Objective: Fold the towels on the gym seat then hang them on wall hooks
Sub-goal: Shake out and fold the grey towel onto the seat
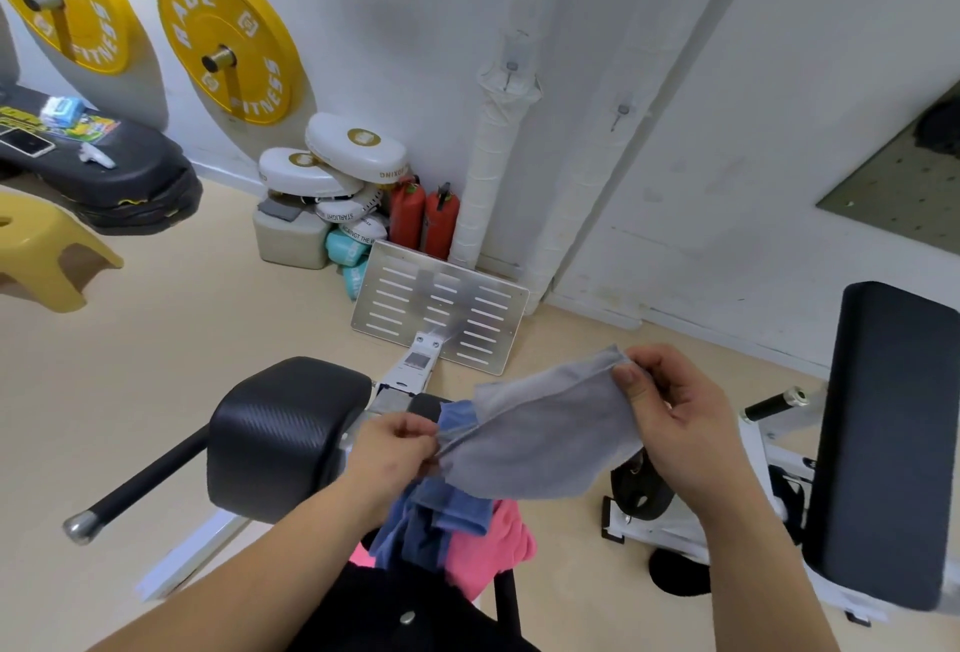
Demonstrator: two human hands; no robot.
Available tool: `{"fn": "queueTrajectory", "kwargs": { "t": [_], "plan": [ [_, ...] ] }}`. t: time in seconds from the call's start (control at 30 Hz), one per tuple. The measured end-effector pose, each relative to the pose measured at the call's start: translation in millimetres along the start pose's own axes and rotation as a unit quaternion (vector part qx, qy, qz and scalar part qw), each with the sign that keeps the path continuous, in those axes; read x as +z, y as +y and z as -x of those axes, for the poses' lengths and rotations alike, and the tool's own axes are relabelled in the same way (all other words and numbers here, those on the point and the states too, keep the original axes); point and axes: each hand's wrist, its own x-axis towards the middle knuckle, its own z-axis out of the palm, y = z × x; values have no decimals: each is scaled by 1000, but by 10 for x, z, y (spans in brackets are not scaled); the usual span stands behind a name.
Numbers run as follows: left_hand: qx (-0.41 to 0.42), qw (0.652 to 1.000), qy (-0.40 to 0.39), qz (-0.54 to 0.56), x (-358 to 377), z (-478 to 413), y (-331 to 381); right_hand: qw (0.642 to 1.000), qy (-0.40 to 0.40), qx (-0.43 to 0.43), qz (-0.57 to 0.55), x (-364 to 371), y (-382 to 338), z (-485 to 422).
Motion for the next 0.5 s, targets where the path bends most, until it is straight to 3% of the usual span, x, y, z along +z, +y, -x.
{"fn": "queueTrajectory", "kwargs": {
  "t": [0.07,0.23,0.37,0.5],
  "plan": [
    [42,999,9,-17,-79,-2,47,1000,1,3,-4,-27,34,4],
    [81,982,-89,-146,-119,60,-4,999,-40,1,-6,-66,-11,-15],
    [156,941,-111,-280,-69,37,-85,997,-79,-3,26,-111,-79,-64],
    [244,873,-104,-409,-27,-36,11,993,-118,-16,7,-156,-115,-105]
  ]
}}
